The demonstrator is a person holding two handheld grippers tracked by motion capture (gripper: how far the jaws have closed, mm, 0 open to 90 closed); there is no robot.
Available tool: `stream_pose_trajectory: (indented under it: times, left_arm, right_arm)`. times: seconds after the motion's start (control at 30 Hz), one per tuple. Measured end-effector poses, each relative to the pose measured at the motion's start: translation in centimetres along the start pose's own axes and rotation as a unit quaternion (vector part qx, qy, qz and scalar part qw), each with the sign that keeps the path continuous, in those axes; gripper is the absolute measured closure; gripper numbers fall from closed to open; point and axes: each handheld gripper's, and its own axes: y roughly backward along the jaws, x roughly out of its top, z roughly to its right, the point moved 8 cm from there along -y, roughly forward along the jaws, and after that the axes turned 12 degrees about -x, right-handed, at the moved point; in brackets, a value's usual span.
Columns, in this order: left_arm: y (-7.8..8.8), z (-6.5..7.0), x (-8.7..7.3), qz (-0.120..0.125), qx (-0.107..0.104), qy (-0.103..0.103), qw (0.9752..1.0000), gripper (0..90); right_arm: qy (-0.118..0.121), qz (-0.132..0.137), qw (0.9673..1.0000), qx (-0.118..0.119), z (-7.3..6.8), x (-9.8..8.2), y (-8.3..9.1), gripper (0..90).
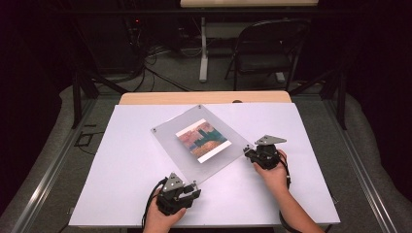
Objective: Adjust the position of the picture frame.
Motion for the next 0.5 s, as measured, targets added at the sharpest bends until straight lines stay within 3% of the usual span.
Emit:
stream_pose_trajectory:
  times: [0.2, 0.33, 0.5]
  left_arm:
    - [-0.53, -0.29, 0.00, -0.007, 0.006, -0.002, 1.0000, 71.6]
    - [-0.58, -0.43, -0.12, -0.014, 0.008, -0.005, 0.9999, 79.9]
    - [-0.36, -0.42, -0.17, -0.008, -0.001, 0.010, 0.9999, 84.6]
  right_arm:
    - [0.001, -0.003, 1.0000, 0.005, -0.35, -0.10, 0.34, 85.5]
    - [0.002, -0.003, 1.0000, 0.007, -0.46, -0.16, 0.48, 85.5]
    - [0.001, -0.002, 1.0000, 0.009, -0.53, -0.17, 0.47, 85.4]
